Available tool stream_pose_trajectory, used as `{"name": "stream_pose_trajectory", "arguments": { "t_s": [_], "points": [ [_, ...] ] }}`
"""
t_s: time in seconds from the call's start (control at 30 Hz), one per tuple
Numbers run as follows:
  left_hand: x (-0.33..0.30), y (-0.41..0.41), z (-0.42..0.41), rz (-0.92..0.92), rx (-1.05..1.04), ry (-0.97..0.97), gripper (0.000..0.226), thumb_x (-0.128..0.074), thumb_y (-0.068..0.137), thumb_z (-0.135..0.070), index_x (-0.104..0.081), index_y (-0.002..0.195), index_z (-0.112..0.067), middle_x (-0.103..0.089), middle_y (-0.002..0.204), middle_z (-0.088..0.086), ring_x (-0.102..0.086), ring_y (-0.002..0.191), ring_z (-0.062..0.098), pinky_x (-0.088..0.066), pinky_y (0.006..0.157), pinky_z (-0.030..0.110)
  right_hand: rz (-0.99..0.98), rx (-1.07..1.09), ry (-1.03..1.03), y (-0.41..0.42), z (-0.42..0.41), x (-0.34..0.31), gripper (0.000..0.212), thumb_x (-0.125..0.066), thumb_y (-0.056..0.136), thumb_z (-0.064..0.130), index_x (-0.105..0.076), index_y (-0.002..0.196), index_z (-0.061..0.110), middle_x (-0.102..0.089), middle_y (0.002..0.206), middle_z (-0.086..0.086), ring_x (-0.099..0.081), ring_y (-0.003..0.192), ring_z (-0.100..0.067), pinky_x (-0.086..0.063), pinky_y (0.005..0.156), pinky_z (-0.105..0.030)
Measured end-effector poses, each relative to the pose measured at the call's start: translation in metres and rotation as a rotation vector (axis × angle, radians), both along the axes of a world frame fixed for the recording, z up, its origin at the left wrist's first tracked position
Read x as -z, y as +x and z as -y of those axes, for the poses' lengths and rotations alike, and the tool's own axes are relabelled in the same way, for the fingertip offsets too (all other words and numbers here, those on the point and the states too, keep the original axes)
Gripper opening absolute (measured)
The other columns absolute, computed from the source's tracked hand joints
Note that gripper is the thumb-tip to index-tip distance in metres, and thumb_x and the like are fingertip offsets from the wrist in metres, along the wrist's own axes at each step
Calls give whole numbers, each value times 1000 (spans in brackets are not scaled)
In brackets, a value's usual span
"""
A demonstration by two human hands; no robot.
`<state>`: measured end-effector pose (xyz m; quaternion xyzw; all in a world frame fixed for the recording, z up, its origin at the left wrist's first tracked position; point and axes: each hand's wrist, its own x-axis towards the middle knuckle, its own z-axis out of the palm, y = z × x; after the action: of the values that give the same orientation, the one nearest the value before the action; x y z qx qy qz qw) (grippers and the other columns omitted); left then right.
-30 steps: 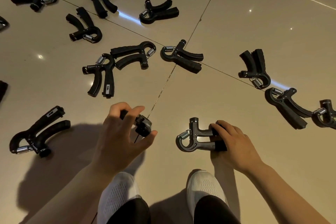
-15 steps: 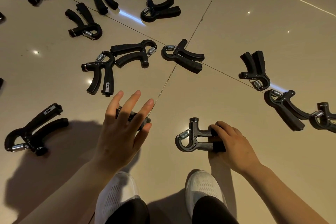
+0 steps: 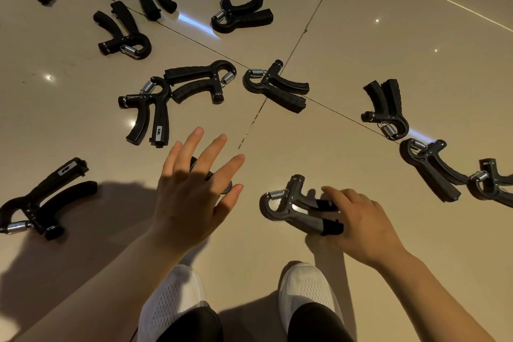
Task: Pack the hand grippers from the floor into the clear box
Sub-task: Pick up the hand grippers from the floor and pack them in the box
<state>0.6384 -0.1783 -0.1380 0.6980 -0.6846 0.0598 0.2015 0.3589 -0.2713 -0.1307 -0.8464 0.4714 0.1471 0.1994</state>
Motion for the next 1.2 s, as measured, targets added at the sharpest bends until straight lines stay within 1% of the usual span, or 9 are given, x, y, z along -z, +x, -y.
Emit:
{"name": "stream_pose_trajectory", "arguments": {
  "t_s": [0.1,0.2,0.3,0.47,0.6,0.73,0.83,0.97,1.2],
  "points": [
    [7,2,-4,-56,21,-54,41,-58,88,-36,-44,124,-21,-39,135,9,-32,131,40,-38,97,50,206,174,61,19,3,-35,84,-68,68,57,-31,139,33,-52,106,7,-49,97,-15,-38,79,-29],
    [5,4,-3,-92,3,-60,37,-53,90,-36,-45,122,-18,-44,130,11,-39,126,42,-31,105,41,327,230,33,44,8,-51,79,-70,71,49,-31,138,33,-48,108,8,-46,101,-9,-35,80,-24],
    [3,7,-2,-107,-14,-70,36,-49,93,-36,-45,123,-16,-51,125,14,-44,121,44,-25,108,37,340,197,-64,69,10,-51,76,-63,74,57,-35,138,29,-54,117,1,-50,109,-17,-35,80,-25],
    [4,17,-8,-127,-45,-90,40,-46,93,-40,-41,125,-15,-45,122,11,-36,125,43,-28,109,42,412,85,-247,103,-5,-37,59,-37,88,60,-45,137,28,-50,128,-16,-51,114,-32,-46,89,-38],
    [3,27,-11,-158,-85,-82,36,-47,94,-35,-45,124,-16,-52,119,13,-40,121,41,-34,105,47,517,87,-279,119,-20,-21,47,-40,93,49,-46,135,28,-36,145,-17,-35,134,-35,-40,102,-49],
    [2,25,-7,-189,-75,-76,27,-50,92,-29,-48,116,-16,-53,117,12,-39,123,42,-29,107,40,530,21,-413,120,-16,-12,42,-46,93,43,-48,129,22,-30,149,-16,-22,141,-35,-33,104,-60],
    [2,18,-3,-188,15,-97,19,-53,90,-24,-50,107,-16,-48,122,11,-34,129,39,-27,107,35,638,-87,-386,119,-14,-8,34,-50,93,37,-49,118,15,-36,142,-14,-30,137,-33,-38,102,-54],
    [1,10,-1,-183,108,-61,13,-55,88,-18,-49,100,-18,-43,128,11,-29,132,35,-39,97,45,635,-166,-403,121,-22,-6,25,-53,90,32,-47,103,12,-51,127,-15,-42,127,-31,-37,102,-54],
    [3,16,2,-180,60,-62,25,-57,85,-24,-51,109,-20,-44,129,11,-35,127,36,-31,102,38,631,-122,-404,114,-20,-4,36,-50,93,36,-47,122,16,-40,134,-9,-37,131,-29,-33,108,-42]
  ]
}}
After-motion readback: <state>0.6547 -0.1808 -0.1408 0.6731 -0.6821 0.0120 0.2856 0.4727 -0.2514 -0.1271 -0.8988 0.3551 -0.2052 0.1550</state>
